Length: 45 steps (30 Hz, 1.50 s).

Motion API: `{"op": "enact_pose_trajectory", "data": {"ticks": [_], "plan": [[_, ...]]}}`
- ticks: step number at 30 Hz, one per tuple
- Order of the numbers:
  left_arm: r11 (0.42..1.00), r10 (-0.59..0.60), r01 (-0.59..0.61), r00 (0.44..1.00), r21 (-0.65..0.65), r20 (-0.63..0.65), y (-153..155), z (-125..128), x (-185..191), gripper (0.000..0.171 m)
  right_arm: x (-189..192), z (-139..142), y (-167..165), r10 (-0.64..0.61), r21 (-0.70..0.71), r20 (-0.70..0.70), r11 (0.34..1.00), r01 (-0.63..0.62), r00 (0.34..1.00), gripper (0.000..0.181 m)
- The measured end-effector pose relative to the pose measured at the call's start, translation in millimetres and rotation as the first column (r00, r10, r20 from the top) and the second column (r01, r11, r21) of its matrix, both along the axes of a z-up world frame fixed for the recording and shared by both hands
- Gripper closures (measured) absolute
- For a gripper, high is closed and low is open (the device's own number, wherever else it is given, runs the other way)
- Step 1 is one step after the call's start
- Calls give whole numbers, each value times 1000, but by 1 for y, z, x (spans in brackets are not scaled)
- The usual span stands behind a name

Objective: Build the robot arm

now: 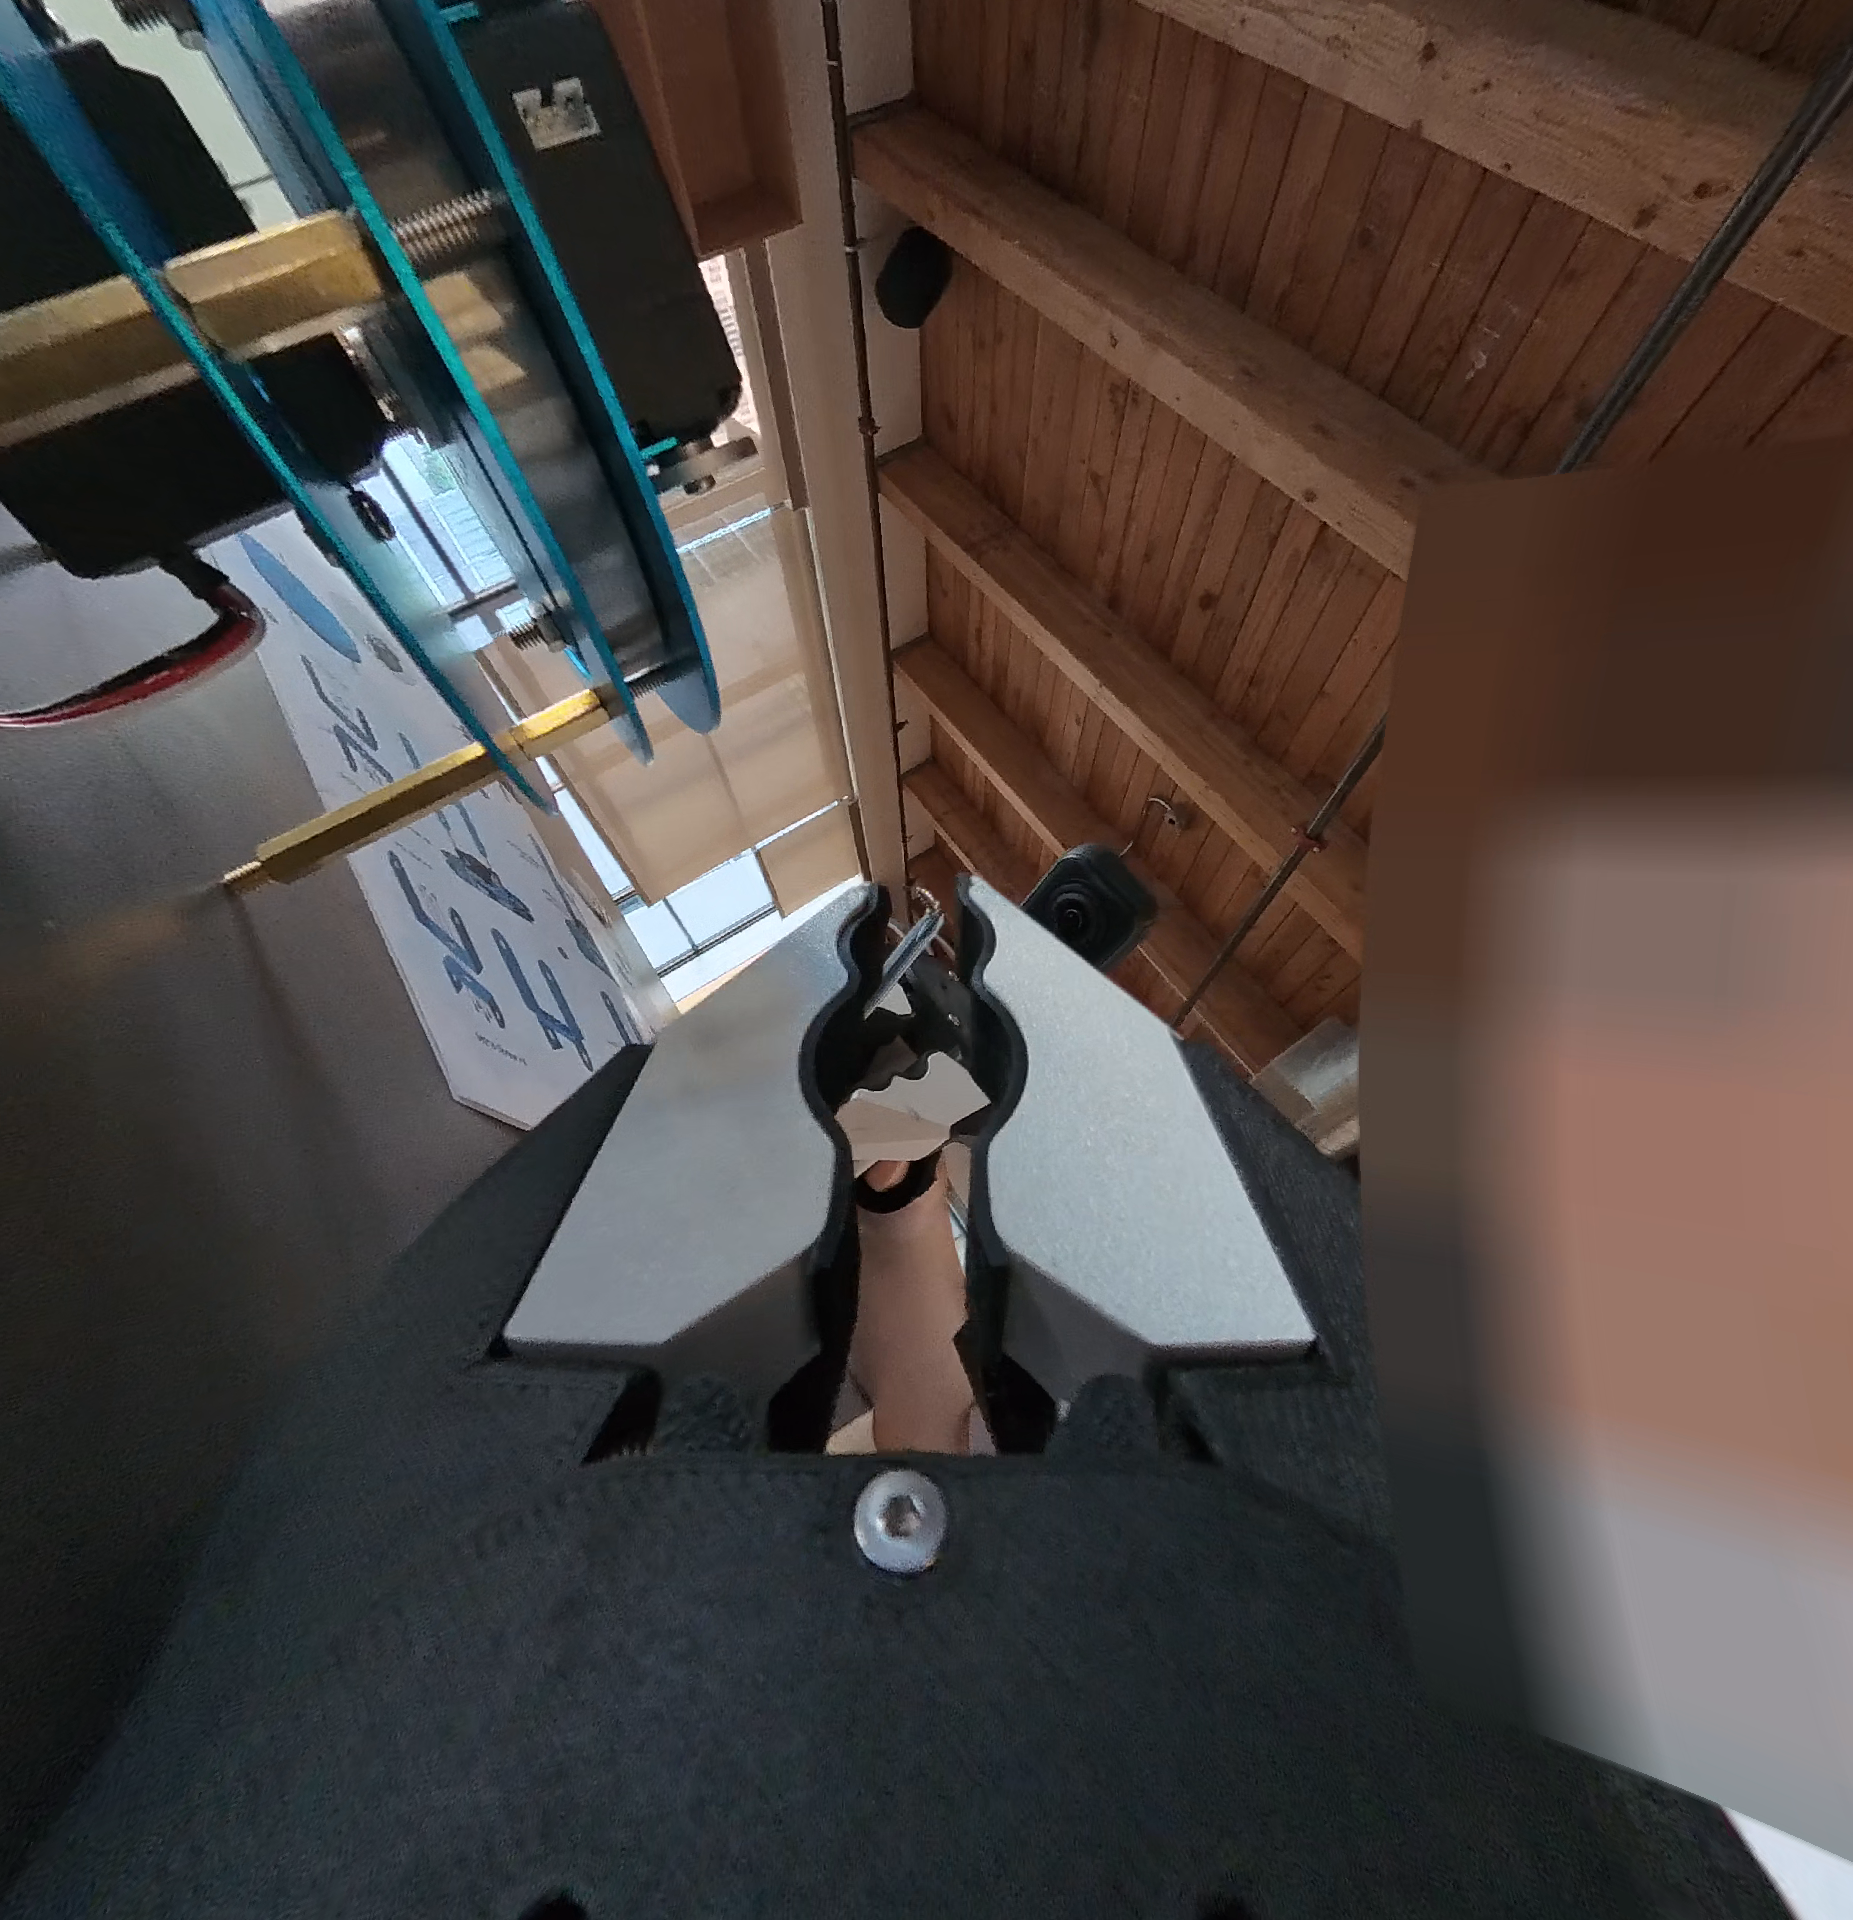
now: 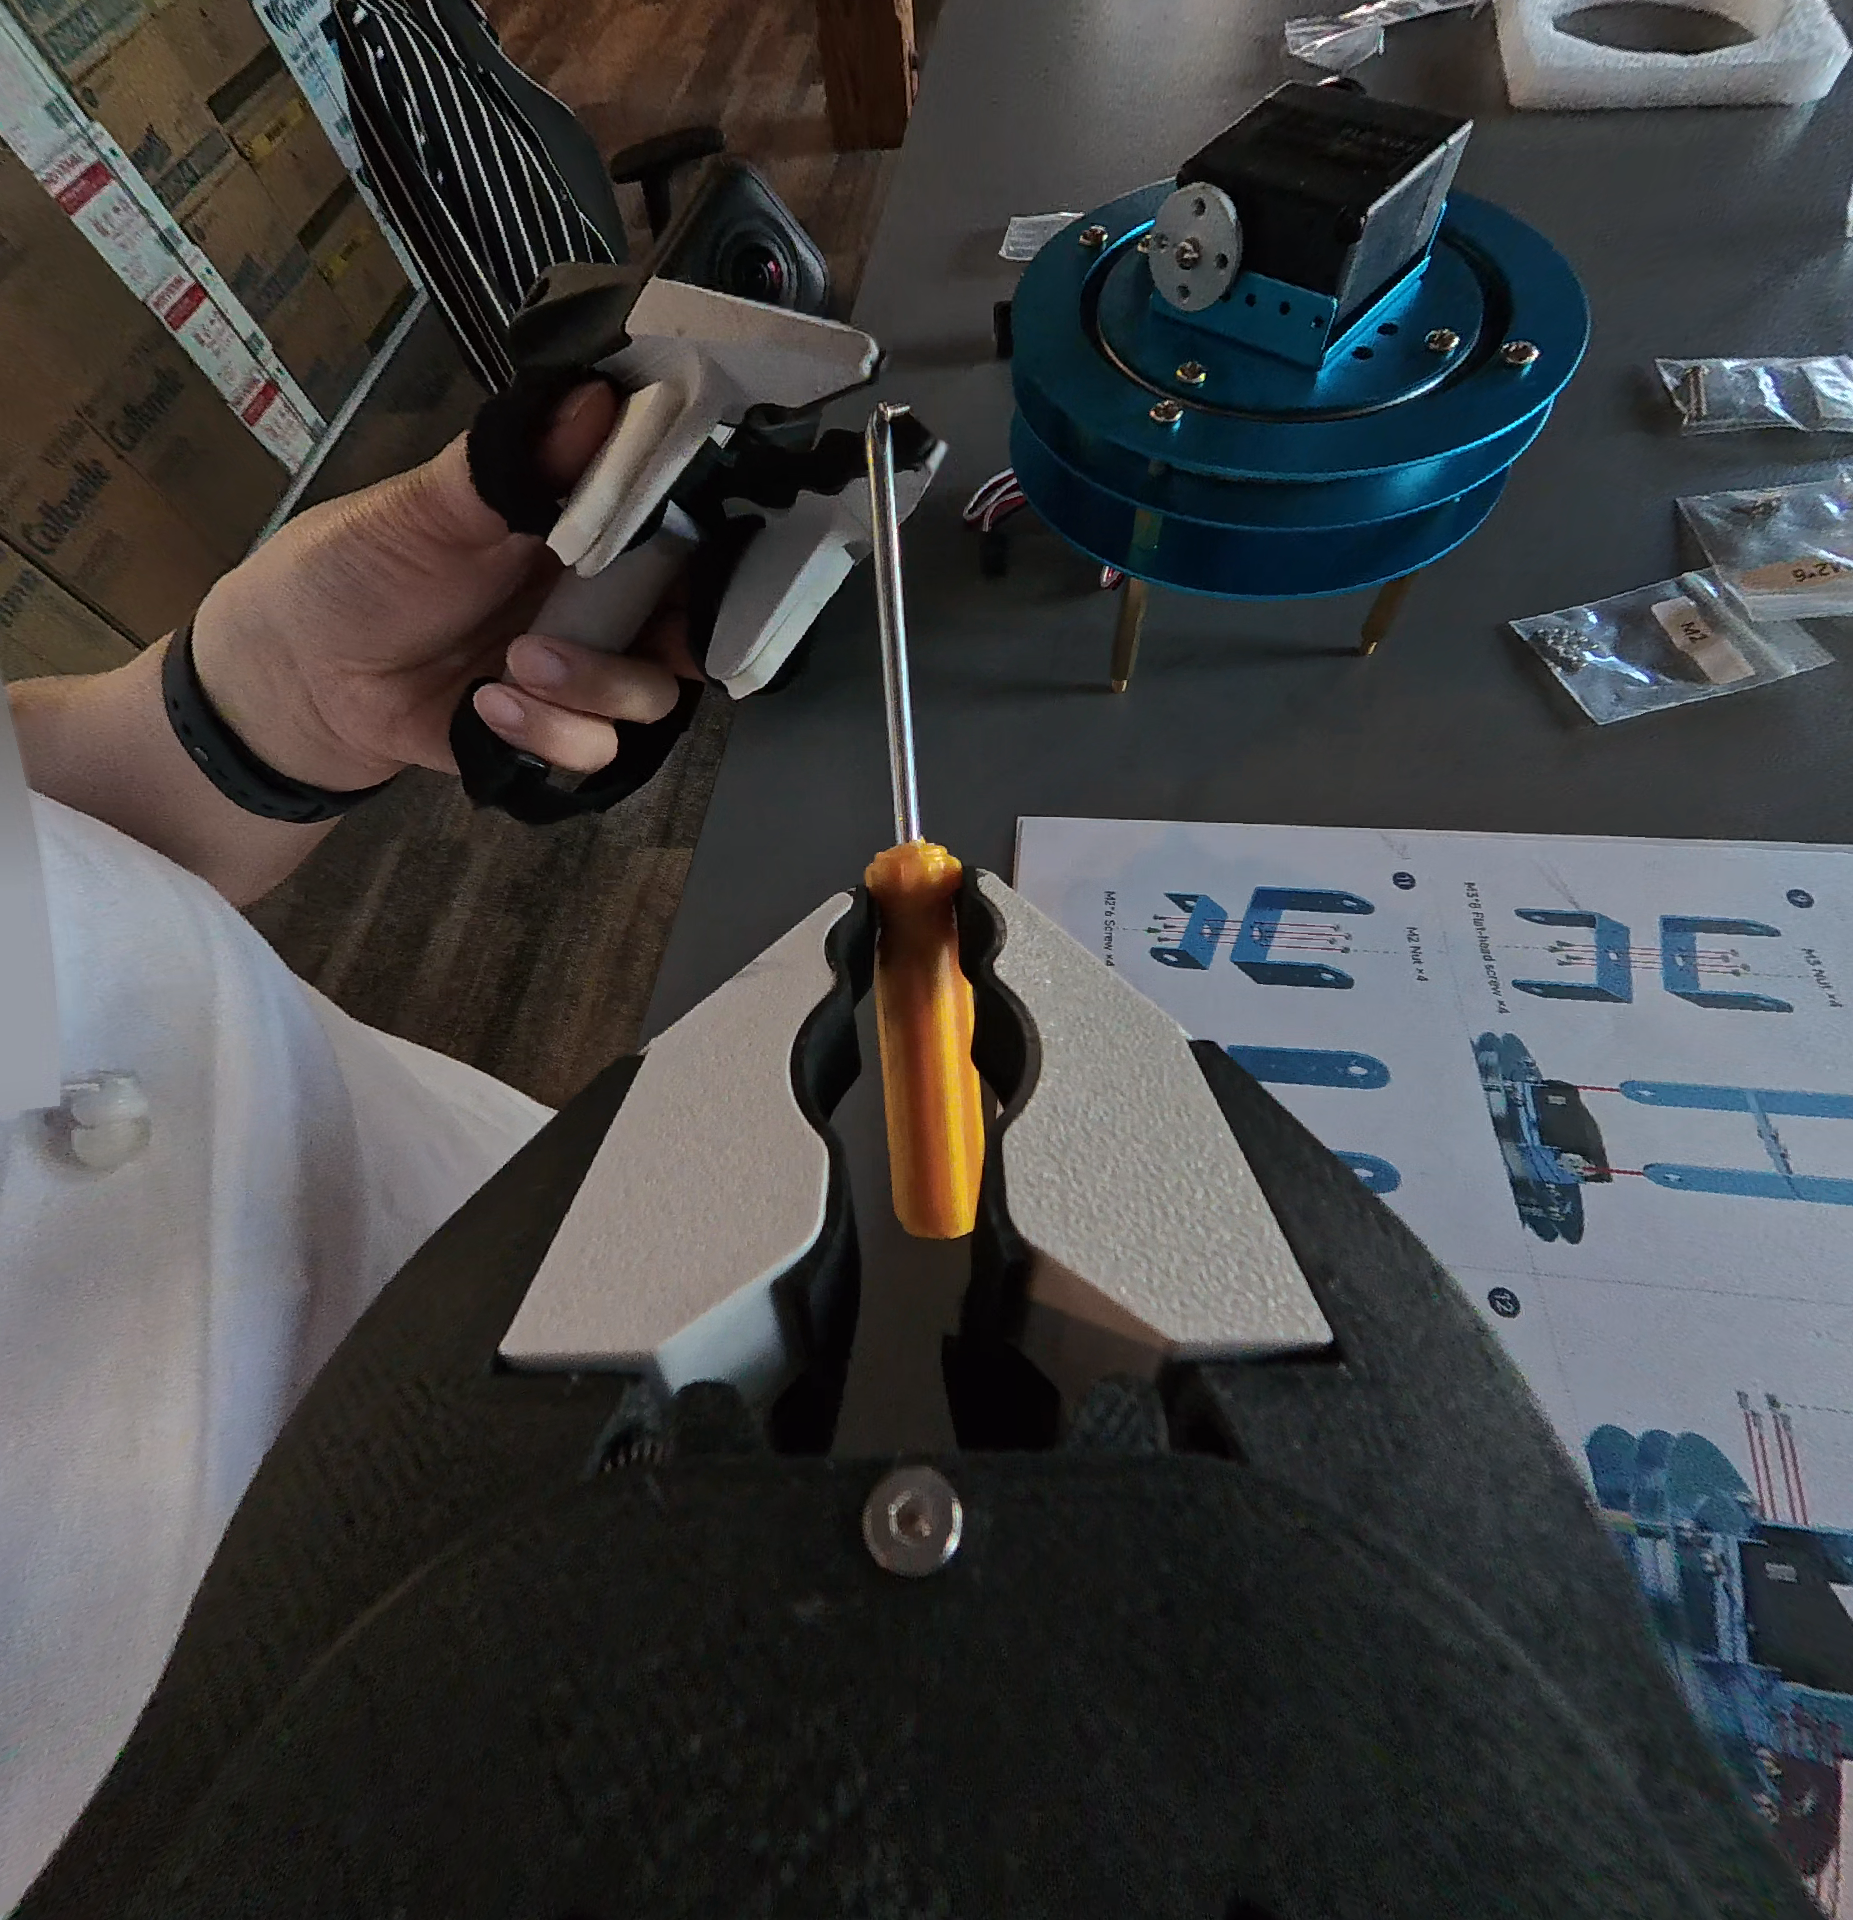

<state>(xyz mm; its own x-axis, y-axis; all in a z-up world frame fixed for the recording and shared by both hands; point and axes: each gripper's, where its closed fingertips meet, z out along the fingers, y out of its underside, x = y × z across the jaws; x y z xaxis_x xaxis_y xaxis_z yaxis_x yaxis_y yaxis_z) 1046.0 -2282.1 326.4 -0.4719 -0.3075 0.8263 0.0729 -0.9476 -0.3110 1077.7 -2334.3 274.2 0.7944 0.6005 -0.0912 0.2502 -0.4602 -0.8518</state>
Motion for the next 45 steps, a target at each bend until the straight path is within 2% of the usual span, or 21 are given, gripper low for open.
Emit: {"op": "enact_pose_trajectory", "data": {"ticks": [4, 27, 32, 35, 37, 38, 40, 42, 44, 45], "plan": [[1000, 15, -15, 1000, 5, 11, 2, 1, -2, 167, 0, -4, -1, 0, -17, -2, 1000, 0, 1000, 167], [998, 49, -48, 998, 40, -25, 1, -5, 1, 171, 0, -10, -3, -17, -79, -29, 997, 15, 999, 166], [997, 69, -67, 997, 46, -46, 4, -8, 0, 161, 0, -10, -4, -17, -81, -36, 997, 14, 999, 166], [986, 112, -104, 992, 130, -56, 2, -8, -4, 159, 1, -9, -5, -28, -96, -66, 995, 22, 997, 166], [942, 202, -177, 978, 286, -59, -1, -5, -8, 151, 1, -9, -5, -38, -112, -87, 993, 28, 996, 166], [890, 263, -214, 962, 402, -71, -3, -6, -9, 150, 1, -9, -6, -40, -127, -101, 992, 27, 994, 166], [731, 408, -285, 911, 620, -62, -2, -7, -13, 148, -2, -9, -8, -35, -153, -134, 988, 14, 990, 167], [570, 483, -314, 876, 759, -1, -4, -3, -17, 155, -4, -10, -9, -33, -167, -151, 986, 7, 988, 167], [467, 478, -282, 878, 838, 29, -12, -1, -16, 161, -4, -11, -10, -29, -168, -142, 986, 5, 989, 167], [439, 477, -260, 879, 860, 22, -13, -3, -14, 160, -4, -12, -10, -27, -170, -137, 986, 4, 990, 167]]}}
